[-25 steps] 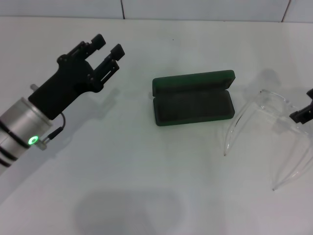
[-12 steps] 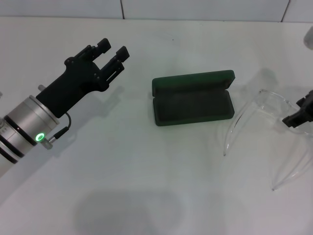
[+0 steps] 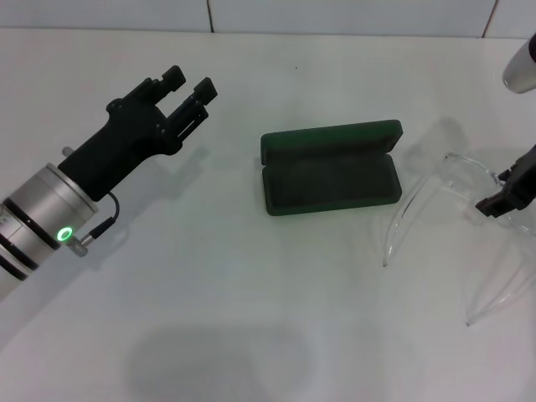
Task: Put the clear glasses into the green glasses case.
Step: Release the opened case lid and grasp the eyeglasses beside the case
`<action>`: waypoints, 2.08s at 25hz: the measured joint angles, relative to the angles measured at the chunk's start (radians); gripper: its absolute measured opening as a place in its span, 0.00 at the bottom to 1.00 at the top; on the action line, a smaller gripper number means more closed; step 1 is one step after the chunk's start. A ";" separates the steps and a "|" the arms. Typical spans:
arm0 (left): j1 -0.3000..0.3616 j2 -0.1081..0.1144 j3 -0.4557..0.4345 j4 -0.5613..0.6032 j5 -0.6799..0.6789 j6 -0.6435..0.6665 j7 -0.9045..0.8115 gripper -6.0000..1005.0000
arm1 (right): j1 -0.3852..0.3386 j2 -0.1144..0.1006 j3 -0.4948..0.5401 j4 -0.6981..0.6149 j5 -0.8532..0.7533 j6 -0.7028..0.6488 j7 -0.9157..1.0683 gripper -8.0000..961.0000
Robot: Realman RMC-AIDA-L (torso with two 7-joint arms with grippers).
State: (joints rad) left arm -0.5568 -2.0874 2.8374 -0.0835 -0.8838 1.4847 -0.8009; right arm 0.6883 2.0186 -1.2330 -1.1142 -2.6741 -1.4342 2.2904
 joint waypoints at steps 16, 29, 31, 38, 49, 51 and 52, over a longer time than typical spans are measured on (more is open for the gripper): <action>0.006 -0.002 0.001 -0.002 -0.001 -0.003 -0.002 0.57 | -0.009 0.000 -0.023 0.012 -0.003 0.027 -0.001 0.35; 0.007 -0.002 0.004 0.006 0.004 -0.003 0.005 0.57 | -0.011 0.002 -0.041 0.026 0.004 0.050 -0.003 0.27; 0.007 -0.002 0.004 0.007 0.005 -0.003 0.005 0.57 | -0.011 0.003 -0.042 0.022 0.005 0.051 -0.003 0.27; 0.006 -0.003 0.003 0.007 0.006 -0.003 0.005 0.57 | -0.009 0.003 -0.043 0.012 0.006 0.051 -0.002 0.25; 0.009 -0.003 0.003 0.007 0.006 -0.014 0.006 0.57 | -0.011 0.003 -0.043 -0.010 0.007 0.048 0.001 0.23; 0.010 -0.003 0.003 0.007 0.006 -0.014 0.006 0.57 | -0.011 0.003 -0.043 -0.010 0.007 0.043 0.001 0.23; 0.011 -0.003 0.003 0.007 0.006 -0.014 0.006 0.57 | -0.011 0.003 -0.043 -0.010 0.007 0.040 0.001 0.23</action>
State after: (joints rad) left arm -0.5457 -2.0908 2.8409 -0.0767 -0.8774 1.4710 -0.7945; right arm 0.6768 2.0211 -1.2763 -1.1244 -2.6674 -1.3942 2.2917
